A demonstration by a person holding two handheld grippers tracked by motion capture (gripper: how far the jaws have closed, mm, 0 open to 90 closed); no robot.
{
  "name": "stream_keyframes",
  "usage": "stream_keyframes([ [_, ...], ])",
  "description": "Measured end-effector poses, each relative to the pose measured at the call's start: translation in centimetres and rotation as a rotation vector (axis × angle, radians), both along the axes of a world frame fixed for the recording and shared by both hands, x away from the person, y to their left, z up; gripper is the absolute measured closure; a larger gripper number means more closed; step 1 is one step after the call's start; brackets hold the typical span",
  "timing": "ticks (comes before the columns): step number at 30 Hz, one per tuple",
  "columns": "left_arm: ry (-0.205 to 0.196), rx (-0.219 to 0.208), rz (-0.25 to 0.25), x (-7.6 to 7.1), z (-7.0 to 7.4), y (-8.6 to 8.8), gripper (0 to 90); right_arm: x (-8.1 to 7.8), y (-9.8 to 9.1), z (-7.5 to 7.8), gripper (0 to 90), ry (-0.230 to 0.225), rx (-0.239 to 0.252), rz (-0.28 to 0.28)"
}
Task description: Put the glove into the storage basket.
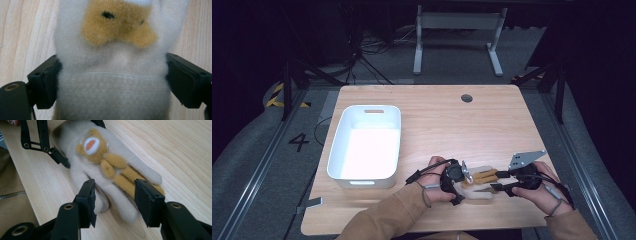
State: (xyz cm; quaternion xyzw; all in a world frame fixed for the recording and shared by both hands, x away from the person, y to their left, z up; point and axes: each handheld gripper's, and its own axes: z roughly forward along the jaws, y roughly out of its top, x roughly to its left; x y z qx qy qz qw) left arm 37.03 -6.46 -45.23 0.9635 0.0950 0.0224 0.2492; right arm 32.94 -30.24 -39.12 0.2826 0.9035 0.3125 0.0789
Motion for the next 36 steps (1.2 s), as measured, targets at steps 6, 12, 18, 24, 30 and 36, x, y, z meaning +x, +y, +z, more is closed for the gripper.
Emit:
stream_keyframes([
  [6, -0.007, -0.034, 0.013, -0.1, 0.0, 0.3, 17.7, 0.1, -0.1, 0.0, 52.3, -0.003, 0.003, -0.002],
  [12, 0.0, -0.011, 0.021, -0.5, 0.5, 0.2, 34.4, 0.1, 0.0, 0.0, 52.3, -0.002, 0.007, -0.005],
  [18, 0.003, 0.008, 0.011, -1.0, 0.9, 0.0, 56.4, 0.1, 0.0, 0.0, 52.3, 0.0, 0.013, -0.008],
  [24, 0.0, 0.014, 0.026, -1.2, 1.1, -0.2, 65.8, 0.1, -0.1, 0.1, 52.3, -0.002, 0.017, -0.012],
  [30, 0.007, 0.014, 0.041, -1.1, 1.1, -0.2, 69.0, 0.1, -0.2, 0.1, 52.3, 0.001, 0.021, -0.015],
  [36, 0.047, -0.01, 0.061, -0.6, 1.5, 0.3, 70.4, 0.1, -0.5, 0.2, 52.3, -0.003, 0.033, -0.02],
])
